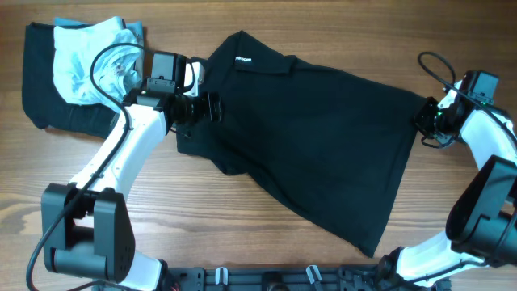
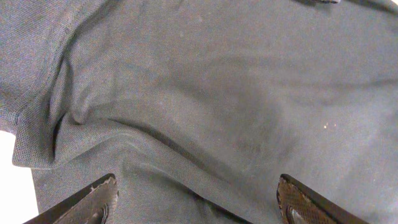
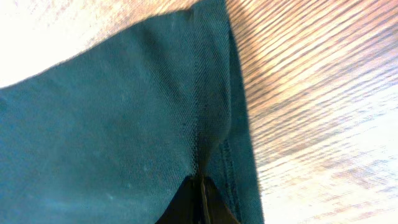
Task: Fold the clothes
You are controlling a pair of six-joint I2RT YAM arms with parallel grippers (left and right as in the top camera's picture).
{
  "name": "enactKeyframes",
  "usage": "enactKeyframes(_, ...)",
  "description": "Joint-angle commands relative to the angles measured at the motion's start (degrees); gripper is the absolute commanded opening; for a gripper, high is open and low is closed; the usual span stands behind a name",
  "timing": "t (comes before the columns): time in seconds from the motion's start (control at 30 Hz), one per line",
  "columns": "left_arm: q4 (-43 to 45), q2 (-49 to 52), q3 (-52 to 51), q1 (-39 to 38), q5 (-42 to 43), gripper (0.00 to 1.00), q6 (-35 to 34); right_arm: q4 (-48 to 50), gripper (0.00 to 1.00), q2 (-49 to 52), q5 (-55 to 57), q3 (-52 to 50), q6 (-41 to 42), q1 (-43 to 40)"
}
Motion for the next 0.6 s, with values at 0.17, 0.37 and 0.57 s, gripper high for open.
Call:
enactKeyframes(0.17, 0.00, -0.02, -0.31, -0.72, -0.13, 0.82, 0.70, -0.68, 0.67, -1.62, 5.73, -0.44, 0.04, -0.02)
enactKeyframes(0.37, 0.20, -0.02, -0.31, -0.74, -0.15, 0.83, 0.70, 2.51, 0.29, -1.31, 4.96, -0.50, 2.19, -0.02)
enactKeyframes(0.57, 0.24, -0.02, -0.31, -0.74, -0.15, 0.69, 0.70, -0.76, 0.04, 1.22, -1.77, -0.76, 3.13, 0.04)
